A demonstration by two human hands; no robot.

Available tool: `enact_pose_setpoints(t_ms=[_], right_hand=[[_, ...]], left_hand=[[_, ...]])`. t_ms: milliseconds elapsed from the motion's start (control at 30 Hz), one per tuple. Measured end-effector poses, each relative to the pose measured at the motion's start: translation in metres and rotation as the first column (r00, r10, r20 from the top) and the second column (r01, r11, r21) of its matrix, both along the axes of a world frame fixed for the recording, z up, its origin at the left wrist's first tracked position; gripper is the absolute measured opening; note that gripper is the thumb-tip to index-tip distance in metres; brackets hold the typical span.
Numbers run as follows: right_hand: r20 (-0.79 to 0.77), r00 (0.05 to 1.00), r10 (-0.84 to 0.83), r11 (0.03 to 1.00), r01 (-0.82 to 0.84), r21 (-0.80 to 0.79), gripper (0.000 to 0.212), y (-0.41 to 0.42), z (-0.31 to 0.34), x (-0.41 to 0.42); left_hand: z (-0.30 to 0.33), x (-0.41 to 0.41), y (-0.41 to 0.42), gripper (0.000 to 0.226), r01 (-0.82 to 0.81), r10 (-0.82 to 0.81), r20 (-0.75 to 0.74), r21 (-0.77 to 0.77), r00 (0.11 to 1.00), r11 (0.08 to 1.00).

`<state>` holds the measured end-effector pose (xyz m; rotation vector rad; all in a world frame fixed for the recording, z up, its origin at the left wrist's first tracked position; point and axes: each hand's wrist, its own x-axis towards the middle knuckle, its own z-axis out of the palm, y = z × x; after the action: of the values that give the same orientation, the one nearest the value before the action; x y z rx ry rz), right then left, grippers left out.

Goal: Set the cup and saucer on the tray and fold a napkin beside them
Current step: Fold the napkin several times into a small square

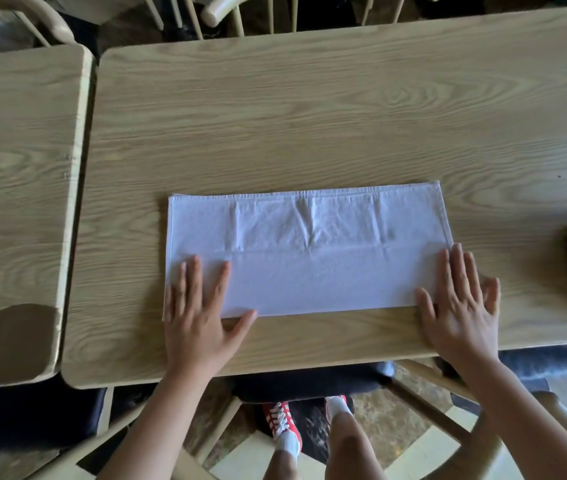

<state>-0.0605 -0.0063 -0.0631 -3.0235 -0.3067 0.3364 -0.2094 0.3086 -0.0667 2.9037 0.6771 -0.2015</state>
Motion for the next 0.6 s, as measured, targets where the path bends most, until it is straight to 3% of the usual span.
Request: enact_pose_setpoints(t_ms=[233, 400, 600], right_hand=[[0.086, 0.943, -0.322, 0.936, 0.303, 0.181, 0.084, 0.016, 0.015, -0.012], [-0.053, 0.841, -0.539, 0.763, 0.514, 0.392, 0.057, 0.013, 0.022, 0.004], [-0.234, 0.755, -0.612, 0.595, 0.635, 0.493, 0.029, 0.002, 0.036, 0.020]], left_hand=[[-0.001, 0.000, 0.000, 0.080, -0.002, 0.002, 0.025, 0.003, 1.000, 1.000], [-0.002, 0.000, -0.001, 0.079, 0.004, -0.004, 0.033, 0.011, 0.999, 1.000], [-0.002, -0.001, -0.001, 0.079, 0.008, -0.008, 0.046, 0.014, 0.999, 1.000]])
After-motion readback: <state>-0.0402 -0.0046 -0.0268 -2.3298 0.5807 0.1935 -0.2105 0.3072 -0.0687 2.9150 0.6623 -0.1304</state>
